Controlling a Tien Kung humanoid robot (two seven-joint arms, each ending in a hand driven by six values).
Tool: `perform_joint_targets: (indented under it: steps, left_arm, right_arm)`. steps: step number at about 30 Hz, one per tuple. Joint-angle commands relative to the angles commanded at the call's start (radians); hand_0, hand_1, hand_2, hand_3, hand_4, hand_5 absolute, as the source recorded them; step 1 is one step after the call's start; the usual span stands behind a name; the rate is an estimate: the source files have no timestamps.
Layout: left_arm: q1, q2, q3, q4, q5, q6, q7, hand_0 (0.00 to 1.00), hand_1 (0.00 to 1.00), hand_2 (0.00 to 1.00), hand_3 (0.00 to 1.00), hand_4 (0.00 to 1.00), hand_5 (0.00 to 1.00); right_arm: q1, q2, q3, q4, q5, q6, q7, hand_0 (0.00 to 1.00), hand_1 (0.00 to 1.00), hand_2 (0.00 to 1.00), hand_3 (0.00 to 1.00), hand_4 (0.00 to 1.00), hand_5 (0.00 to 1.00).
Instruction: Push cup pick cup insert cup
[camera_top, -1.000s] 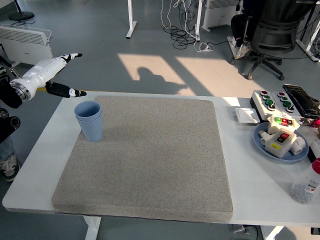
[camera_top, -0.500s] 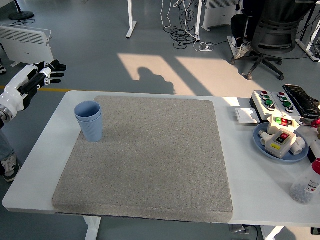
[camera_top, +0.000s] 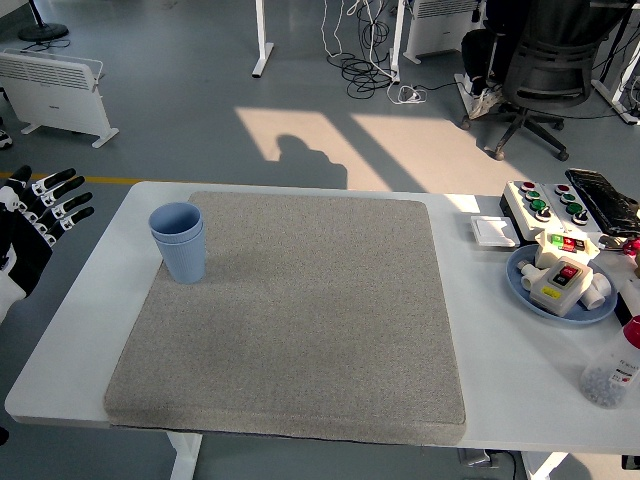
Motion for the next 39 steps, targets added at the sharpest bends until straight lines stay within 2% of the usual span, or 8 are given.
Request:
perform_joint_targets:
  steps: [4,6,9,13,17,26,31,39]
  left_arm:
    - [0.102,-0.073,-0.051,0.009,0.016,-0.018,-0.024,0.799,0.828,0.85,0.76,0.683,0.998]
    - [0.141,-0.099,-0.07,0.015,0.007,-0.011,-0.041,0.799,0.828,0.85,0.76,0.683,0.998]
    - [0.192,-0.122,-0.085,0.012,-0.002,0.008,-0.065,0.801,0.827,0.848,0.758,0.685,0.998]
    - [0.218,-0.124,-0.067,-0.001,-0.011,0.027,-0.079,0.809,0.831,0.843,0.756,0.685,0.998]
    - [0.21,-0.135,-0.062,-0.009,-0.007,0.034,-0.083,0.809,0.831,0.843,0.756,0.685,0.998]
    - [0.193,-0.139,-0.037,-0.013,-0.034,0.004,-0.068,0.828,0.841,0.846,0.764,0.688,0.998]
    - [0.186,-0.142,-0.025,-0.005,-0.042,-0.03,-0.051,0.828,0.841,0.846,0.764,0.688,0.998]
    - [0.173,-0.146,-0.016,0.009,-0.052,-0.027,-0.051,0.85,0.859,0.866,0.793,0.686,0.998]
  right_arm:
    - [0.004,-0.002,-0.004,-0.001,0.01,-0.001,0.003,0.712,0.64,0.648,0.593,0.132,0.417]
    - [0.004,-0.002,-0.006,-0.002,0.014,-0.001,0.003,0.712,0.64,0.648,0.593,0.132,0.417]
    - [0.006,0.0,-0.003,-0.002,0.012,-0.002,0.003,0.711,0.639,0.647,0.593,0.132,0.416]
    - [0.008,0.001,0.004,-0.001,0.002,-0.002,0.001,0.712,0.639,0.647,0.593,0.131,0.417]
    - [0.009,0.003,0.011,-0.001,-0.012,-0.002,-0.001,0.712,0.639,0.647,0.593,0.131,0.417]
    - [0.01,0.0,0.007,-0.002,-0.011,0.0,0.001,0.711,0.639,0.646,0.592,0.128,0.415]
    - [0.011,0.0,0.005,-0.002,-0.005,-0.001,0.002,0.711,0.639,0.646,0.592,0.128,0.415]
    - [0.013,0.001,0.007,-0.002,-0.007,-0.002,0.002,0.711,0.638,0.644,0.593,0.127,0.414]
